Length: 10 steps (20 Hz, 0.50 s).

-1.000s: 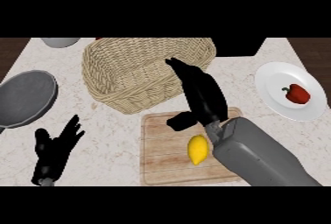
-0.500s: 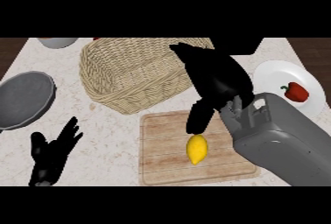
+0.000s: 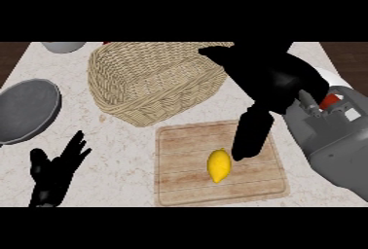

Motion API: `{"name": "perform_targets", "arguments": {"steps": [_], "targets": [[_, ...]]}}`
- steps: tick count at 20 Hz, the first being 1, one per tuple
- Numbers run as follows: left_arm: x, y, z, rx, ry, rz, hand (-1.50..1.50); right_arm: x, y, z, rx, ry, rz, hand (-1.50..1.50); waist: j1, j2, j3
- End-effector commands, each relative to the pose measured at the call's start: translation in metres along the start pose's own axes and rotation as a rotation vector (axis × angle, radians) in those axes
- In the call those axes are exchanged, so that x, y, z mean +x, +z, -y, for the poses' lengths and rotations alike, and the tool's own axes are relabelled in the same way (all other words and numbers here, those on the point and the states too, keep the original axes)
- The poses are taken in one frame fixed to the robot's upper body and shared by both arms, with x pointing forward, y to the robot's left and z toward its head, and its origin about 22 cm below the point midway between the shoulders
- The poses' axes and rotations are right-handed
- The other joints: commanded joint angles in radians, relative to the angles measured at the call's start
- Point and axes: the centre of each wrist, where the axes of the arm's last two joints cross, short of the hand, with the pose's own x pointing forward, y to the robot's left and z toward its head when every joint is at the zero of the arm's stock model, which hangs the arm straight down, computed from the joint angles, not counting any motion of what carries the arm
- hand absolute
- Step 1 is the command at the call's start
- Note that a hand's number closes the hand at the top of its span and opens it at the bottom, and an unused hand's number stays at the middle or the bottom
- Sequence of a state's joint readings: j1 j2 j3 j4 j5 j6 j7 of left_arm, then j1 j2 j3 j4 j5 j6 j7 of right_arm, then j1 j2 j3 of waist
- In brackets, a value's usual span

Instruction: Pick the lemon from the cutting board and place it in the basket

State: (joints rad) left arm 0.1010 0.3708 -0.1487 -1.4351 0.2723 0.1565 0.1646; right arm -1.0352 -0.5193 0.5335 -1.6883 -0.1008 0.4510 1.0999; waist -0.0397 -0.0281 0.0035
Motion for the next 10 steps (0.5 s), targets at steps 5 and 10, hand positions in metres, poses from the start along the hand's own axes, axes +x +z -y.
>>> {"name": "perform_targets", "arguments": {"steps": [5, 10], "targets": [[-0.032, 0.005, -0.002, 0.011, -0.017, -0.149, 0.00, -0.006, 0.027, 0.004, 0.075, 0.057, -0.168, -1.50, 0.003, 0.015, -0.006], [-0.035, 0.012, 0.001, -0.017, -0.007, -0.154, 0.00, -0.001, 0.019, -0.023, 0.089, 0.020, -0.163, -1.50, 0.027, 0.020, -0.005]]}}
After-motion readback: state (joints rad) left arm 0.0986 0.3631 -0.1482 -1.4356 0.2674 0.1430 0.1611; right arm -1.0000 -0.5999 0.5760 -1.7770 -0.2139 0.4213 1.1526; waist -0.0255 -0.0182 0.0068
